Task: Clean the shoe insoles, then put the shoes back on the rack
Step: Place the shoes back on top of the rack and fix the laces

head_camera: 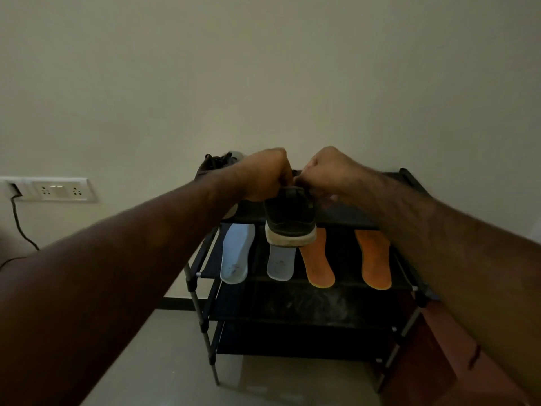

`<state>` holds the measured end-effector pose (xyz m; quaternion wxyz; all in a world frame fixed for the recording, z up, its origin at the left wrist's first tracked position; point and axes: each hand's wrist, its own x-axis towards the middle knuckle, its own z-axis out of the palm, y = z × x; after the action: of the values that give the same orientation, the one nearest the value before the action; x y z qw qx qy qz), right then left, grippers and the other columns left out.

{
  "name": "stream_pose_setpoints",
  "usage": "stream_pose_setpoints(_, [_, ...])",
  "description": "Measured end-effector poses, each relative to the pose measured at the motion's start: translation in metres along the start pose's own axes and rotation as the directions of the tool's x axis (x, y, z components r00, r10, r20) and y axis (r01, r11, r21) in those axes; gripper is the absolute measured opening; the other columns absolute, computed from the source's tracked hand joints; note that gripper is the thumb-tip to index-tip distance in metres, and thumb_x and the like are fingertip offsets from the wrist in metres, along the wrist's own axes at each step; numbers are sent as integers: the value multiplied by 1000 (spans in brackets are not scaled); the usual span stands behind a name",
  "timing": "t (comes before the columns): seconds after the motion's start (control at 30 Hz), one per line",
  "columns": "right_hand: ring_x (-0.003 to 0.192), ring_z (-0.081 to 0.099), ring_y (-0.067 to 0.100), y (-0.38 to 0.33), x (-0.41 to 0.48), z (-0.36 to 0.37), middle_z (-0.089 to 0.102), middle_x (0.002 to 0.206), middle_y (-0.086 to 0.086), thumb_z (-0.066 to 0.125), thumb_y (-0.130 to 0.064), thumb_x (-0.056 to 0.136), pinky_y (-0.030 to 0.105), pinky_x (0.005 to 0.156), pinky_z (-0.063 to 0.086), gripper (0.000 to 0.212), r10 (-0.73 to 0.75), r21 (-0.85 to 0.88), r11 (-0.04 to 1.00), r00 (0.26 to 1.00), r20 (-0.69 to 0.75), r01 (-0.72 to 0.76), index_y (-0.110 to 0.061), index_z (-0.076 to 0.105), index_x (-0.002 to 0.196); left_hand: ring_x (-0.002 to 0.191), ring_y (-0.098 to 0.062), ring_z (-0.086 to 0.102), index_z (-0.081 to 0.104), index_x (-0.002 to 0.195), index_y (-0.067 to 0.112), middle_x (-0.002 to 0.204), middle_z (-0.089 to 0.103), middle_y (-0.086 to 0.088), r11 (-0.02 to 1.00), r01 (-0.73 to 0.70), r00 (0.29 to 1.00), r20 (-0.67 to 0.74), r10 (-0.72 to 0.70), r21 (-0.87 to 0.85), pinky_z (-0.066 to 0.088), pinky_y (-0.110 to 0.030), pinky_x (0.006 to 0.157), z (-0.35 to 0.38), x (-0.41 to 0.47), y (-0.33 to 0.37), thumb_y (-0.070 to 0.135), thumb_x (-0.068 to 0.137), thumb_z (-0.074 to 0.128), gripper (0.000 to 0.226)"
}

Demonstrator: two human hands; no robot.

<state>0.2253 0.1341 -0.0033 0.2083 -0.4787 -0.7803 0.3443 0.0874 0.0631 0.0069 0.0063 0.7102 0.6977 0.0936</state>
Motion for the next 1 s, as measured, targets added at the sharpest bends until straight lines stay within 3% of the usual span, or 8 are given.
stream_pose_setpoints(0.1, [72, 66, 20, 1, 0, 11, 65, 81, 8, 75, -19, 91, 32, 58, 55, 17, 74, 84, 994, 997, 23, -76, -6, 65, 96, 79, -12, 62, 66, 91, 10, 91, 64, -1, 947, 130, 969, -165, -184, -292, 53, -21, 66, 14, 3, -5, 4, 92, 68, 6])
stream_pose_setpoints(0.2, [91, 69, 23, 1, 1, 19, 68, 94, 11, 78, -19, 89, 35, 75, 61, 20, 125, 142, 981, 989, 76, -135, -9, 61, 92, 79, -18, 65, 57, 103, 10, 96, 64, -10, 764, 396, 901, 54, -430, -510, 50, -23, 58, 24, 4, -10, 11, 96, 64, 10])
stream_pose_setpoints(0.3, [89, 69, 25, 0, 12, 30, 68, 96, 14, 78, -21, 92, 36, 84, 61, 25, 151, 147, 976, 986, 66, -160, -4, 59, 95, 77, -21, 68, 56, 104, 9, 93, 66, -12, 582, 546, 823, 257, -506, -603, 53, -24, 47, 34, 5, -9, 20, 101, 59, 11])
stream_pose_setpoints(0.37, [86, 69, 25, 1, 17, 33, 68, 97, 16, 78, -23, 92, 35, 80, 60, 27, 165, 149, 974, 984, 62, -173, -3, 61, 97, 81, -23, 69, 59, 114, 7, 97, 68, -13, 460, 540, 820, 317, -476, -705, 56, -27, 51, 41, 5, -15, 21, 101, 59, 19])
stream_pose_setpoints(0.57, [100, 72, 21, 25, -8, 8, 75, 106, 7, 79, -25, 87, 38, 92, 59, 30, 106, 514, 827, 962, 253, -226, -16, 72, 114, 114, -28, 70, 61, 133, 13, 124, 71, -13, 131, 255, 942, 215, -259, -958, 54, -43, 102, 55, -37, -29, 40, 96, 64, 46])
stream_pose_setpoints(0.7, [115, 62, 12, 50, -42, -10, 67, 128, -2, 82, -44, 75, 30, 101, 45, 68, -92, 475, 877, 950, 298, -64, -17, 60, 134, 121, -10, 65, 60, 133, 21, 125, 72, 6, 211, 175, 978, 144, -152, -962, 47, -31, 104, 67, -71, -17, 57, 89, 66, 57])
stream_pose_setpoints(0.8, [99, 63, -10, 62, -64, 1, 70, 107, -26, 85, -41, 69, 9, 80, 46, 56, -202, 235, 965, 909, 365, 120, -36, 61, 119, 110, 1, 66, 60, 130, 26, 116, 72, 15, 383, 147, 980, 82, -181, -912, 52, -15, 83, 77, -83, -4, 49, 80, 75, 57])
stream_pose_setpoints(1.0, [102, 65, -8, 79, -52, 39, 72, 114, -19, 96, -34, 66, 13, 82, 53, 68, -285, 185, 946, 956, 75, 267, -34, 64, 126, 110, -8, 70, 61, 131, 16, 120, 73, 1, 385, 17, 967, -83, -243, -923, 59, -24, 88, 92, -75, -3, 15, 87, 78, 47])
